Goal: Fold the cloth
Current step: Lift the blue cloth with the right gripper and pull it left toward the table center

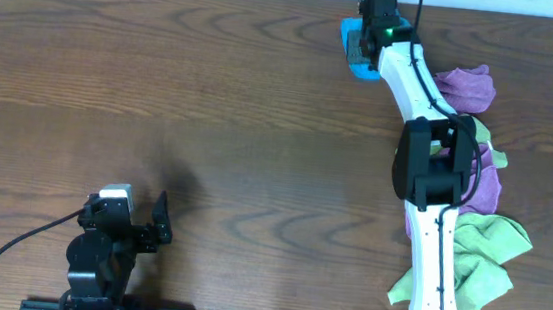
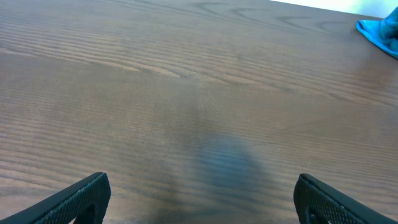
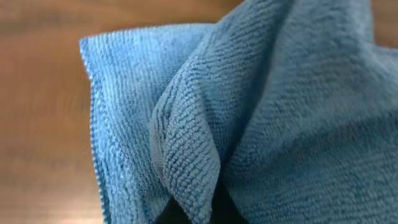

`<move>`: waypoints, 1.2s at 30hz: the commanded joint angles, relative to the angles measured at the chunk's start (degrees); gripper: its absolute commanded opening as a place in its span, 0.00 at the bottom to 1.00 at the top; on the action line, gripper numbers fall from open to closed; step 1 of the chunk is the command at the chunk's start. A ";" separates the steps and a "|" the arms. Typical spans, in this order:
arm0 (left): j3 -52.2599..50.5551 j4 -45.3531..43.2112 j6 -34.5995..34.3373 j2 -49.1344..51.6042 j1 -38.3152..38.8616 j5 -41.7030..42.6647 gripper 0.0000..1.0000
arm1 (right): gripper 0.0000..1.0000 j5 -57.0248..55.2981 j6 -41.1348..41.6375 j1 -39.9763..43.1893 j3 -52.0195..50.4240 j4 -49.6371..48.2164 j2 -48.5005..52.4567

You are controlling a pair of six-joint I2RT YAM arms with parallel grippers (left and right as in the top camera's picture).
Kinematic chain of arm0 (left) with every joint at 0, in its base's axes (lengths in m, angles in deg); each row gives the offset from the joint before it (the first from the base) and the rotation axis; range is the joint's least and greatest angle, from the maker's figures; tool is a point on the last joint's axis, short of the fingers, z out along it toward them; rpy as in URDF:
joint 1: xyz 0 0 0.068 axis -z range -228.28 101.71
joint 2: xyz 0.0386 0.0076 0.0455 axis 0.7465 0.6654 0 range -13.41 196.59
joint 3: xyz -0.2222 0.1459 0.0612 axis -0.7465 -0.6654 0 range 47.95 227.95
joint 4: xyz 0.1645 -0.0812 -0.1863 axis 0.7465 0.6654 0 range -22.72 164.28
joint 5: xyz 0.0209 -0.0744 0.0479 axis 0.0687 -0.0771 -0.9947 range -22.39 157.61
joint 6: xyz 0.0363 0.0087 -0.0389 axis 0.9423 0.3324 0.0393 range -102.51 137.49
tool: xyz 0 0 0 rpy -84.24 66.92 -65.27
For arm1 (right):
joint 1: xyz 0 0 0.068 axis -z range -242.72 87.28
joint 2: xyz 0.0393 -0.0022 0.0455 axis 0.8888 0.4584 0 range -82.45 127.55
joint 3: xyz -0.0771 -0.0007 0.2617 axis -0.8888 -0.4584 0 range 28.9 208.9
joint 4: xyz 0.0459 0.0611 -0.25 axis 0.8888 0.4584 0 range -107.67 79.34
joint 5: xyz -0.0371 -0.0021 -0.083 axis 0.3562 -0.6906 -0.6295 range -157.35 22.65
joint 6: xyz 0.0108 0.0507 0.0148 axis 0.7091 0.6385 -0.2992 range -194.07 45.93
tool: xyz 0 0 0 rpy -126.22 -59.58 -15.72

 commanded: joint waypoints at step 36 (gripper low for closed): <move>-0.92 0.02 -0.02 -0.31 -0.17 -0.61 0.95 | 0.99 12.17 -7.06 -19.85 -1.27 34.80 -48.54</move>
